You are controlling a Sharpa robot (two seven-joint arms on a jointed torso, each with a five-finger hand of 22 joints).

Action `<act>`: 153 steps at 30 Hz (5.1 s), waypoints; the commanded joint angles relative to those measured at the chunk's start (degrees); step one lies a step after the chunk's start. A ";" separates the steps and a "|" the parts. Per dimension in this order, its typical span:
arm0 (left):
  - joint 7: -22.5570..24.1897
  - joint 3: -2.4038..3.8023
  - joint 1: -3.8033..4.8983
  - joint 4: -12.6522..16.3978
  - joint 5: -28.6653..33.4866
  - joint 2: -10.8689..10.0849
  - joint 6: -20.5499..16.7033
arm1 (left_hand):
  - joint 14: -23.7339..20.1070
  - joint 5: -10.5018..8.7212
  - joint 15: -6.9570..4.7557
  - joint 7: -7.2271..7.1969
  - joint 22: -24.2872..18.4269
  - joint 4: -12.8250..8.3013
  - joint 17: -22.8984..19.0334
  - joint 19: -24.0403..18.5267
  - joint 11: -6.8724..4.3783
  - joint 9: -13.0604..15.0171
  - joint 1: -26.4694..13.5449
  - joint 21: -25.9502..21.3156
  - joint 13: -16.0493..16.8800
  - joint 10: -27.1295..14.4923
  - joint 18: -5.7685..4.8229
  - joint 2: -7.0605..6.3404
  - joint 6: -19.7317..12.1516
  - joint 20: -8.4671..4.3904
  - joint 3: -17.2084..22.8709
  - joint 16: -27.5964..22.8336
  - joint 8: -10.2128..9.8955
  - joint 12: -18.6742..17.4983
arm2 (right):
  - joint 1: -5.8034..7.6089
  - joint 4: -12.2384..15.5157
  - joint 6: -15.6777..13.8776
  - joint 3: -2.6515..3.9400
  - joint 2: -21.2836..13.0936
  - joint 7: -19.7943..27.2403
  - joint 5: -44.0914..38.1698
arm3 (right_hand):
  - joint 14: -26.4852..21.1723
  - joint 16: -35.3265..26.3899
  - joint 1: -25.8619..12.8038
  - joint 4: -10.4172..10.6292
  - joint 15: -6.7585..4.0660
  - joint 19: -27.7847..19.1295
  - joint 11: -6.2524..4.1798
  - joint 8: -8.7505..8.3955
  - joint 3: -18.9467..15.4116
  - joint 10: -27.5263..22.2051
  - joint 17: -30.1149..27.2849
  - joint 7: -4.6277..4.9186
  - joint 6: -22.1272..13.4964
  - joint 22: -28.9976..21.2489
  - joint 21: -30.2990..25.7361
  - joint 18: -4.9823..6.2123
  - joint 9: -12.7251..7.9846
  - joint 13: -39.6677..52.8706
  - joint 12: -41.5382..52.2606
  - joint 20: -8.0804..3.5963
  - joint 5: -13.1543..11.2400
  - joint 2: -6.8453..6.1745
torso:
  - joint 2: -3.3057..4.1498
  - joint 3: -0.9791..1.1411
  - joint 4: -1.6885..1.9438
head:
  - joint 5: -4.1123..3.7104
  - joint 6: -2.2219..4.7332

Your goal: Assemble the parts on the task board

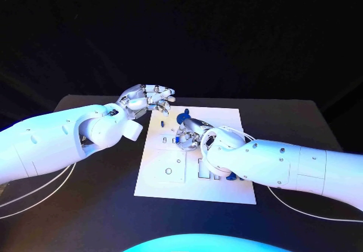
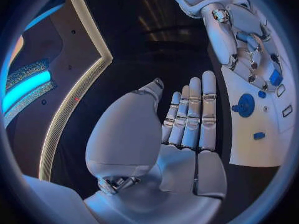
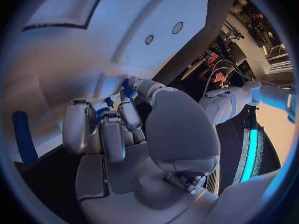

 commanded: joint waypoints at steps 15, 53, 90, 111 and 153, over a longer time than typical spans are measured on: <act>0.11 0.03 0.02 0.09 -0.22 0.08 1.40 | -0.49 -0.20 -0.09 1.26 0.14 0.10 0.09 -0.51 0.22 0.06 0.28 0.38 0.08 -0.38 0.25 0.14 -0.26 0.02 -0.33 -0.15 -0.20 0.34 | -0.14 -0.34 1.49 -0.05 -0.04 -0.38 -1.04 | 4.43 -0.03 -1.43 0.12 -0.40 -0.17 -0.30 0.18 -0.34 -0.89 8.67 0.02 -0.09 0.90 -0.53 -0.65 0.06 -1.05 -0.88 -0.27 -0.02 -0.67 | 0.02 -0.06 -0.02 | -0.09 -0.04; -0.93 0.03 0.02 -0.39 -2.20 0.12 0.99 | 2.40 -0.18 -0.73 0.85 1.94 0.14 1.98 0.39 -0.24 0.21 0.24 3.66 1.14 -0.07 0.44 0.19 -0.60 -0.42 -0.75 1.91 -0.26 2.04 | -0.13 1.02 -3.01 -0.04 -1.81 3.51 0.45 | 4.08 -0.66 3.14 7.36 1.53 -1.16 1.93 -4.54 -24.75 -4.97 7.45 2.36 -10.59 -0.66 -3.96 -0.12 -3.17 -5.49 -4.31 1.47 -6.79 -0.80 | -0.04 -0.04 -0.02 | 0.02 -0.22; -41.71 0.10 4.20 -2.85 -45.08 4.61 16.49 | 30.16 -0.11 -6.39 -5.26 45.49 0.63 48.79 20.75 -6.43 15.67 -16.19 34.59 44.53 7.05 -5.74 5.50 2.17 -5.41 -8.21 58.79 21.32 53.76 | 10.02 13.71 1.11 2.20 -25.83 20.60 37.01 | 3.78 -1.21 9.89 13.54 1.47 -2.02 1.86 -2.26 -29.15 -5.64 6.38 2.26 -8.49 -1.66 -6.21 0.29 -3.73 -5.89 -4.36 1.48 -6.77 3.34 | -1.32 0.16 -0.75 | 0.86 -0.17; -49.24 -2.85 9.24 -7.54 -49.85 12.77 16.97 | 30.24 -0.17 -6.24 -5.11 46.10 0.67 48.95 21.00 -6.27 17.25 -18.63 34.79 42.22 5.03 -5.86 5.92 1.10 -5.34 -10.37 58.93 22.01 52.15 | 10.65 9.81 0.83 2.28 -27.05 21.44 37.45 | 3.58 -1.58 9.90 13.52 1.44 -2.50 1.84 -2.17 -29.16 -6.32 5.58 2.25 -8.48 -2.32 -7.08 0.49 -3.73 -6.73 -4.94 1.45 -6.77 3.41 | -1.20 0.18 -0.66 | 1.47 -0.90; -51.81 -5.35 8.99 -15.05 -49.46 20.21 24.35 | 29.86 -0.09 -6.09 -4.95 45.72 0.49 48.37 20.65 -6.13 18.29 -16.97 34.62 40.90 3.70 -5.77 7.32 0.09 -5.20 -11.29 58.39 22.00 51.19 | 10.69 8.95 1.97 2.29 -26.65 20.45 35.52 | 3.47 -1.77 9.90 13.51 1.43 -2.73 1.85 -2.17 -29.23 -6.51 5.25 2.27 -8.70 -2.57 -7.46 0.56 -3.80 -6.85 -5.08 1.43 -6.77 3.43 | -1.22 0.19 -0.61 | 2.18 -1.84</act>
